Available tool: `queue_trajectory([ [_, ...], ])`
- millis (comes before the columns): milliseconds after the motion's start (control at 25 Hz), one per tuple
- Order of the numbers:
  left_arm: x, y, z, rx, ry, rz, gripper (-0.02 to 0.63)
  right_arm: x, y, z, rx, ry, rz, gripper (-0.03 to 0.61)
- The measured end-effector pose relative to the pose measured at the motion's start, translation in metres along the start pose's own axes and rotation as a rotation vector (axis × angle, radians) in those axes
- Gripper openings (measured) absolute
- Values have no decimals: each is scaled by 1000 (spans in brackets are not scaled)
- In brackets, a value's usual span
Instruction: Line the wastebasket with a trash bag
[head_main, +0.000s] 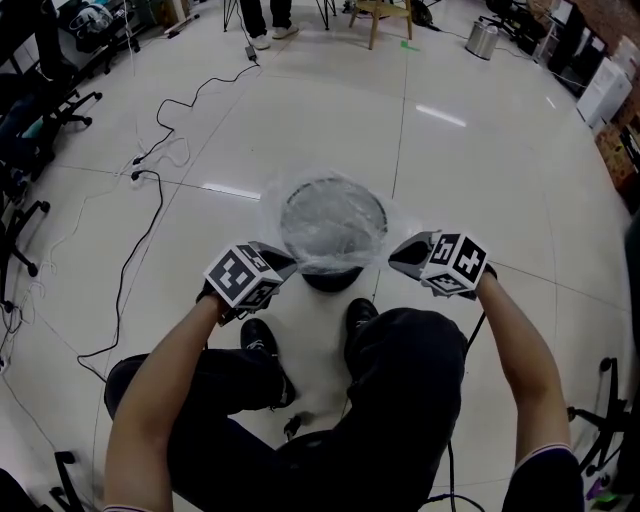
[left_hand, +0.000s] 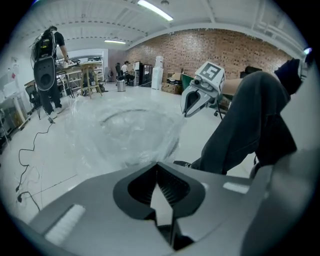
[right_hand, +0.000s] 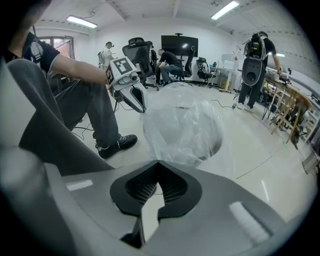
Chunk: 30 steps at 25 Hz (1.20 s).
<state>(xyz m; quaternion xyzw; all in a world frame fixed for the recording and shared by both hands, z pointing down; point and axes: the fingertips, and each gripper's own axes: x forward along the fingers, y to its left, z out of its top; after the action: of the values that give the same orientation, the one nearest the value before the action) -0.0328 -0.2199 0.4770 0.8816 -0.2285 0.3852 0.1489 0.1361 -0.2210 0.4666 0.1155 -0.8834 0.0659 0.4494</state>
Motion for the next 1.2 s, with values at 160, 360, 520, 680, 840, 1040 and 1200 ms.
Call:
queue_trajectory([
  [160,8,-4,-12,-37,14,9,12,14,3,-14,27,17,17,2],
  [360,18,-3,-25,-82,36,33,12,37,5,-23,41,48,21,2],
  [520,29,3,-36,-118,51,56,12,49,-1,-29,67,58,7,2],
  [680,40,9,-42,-149,58,70,12,58,-9,-31,111,39,-1,2],
  [840,51,11,-46,-173,56,78,12,65,-15,-37,126,43,-2,2],
  [1040,45,9,-47,-167,50,73,14,63,-14,-32,150,17,-17,3],
  [1200,35,-3,-43,-141,51,37,135,50,-7,-27,156,10,-29,100],
])
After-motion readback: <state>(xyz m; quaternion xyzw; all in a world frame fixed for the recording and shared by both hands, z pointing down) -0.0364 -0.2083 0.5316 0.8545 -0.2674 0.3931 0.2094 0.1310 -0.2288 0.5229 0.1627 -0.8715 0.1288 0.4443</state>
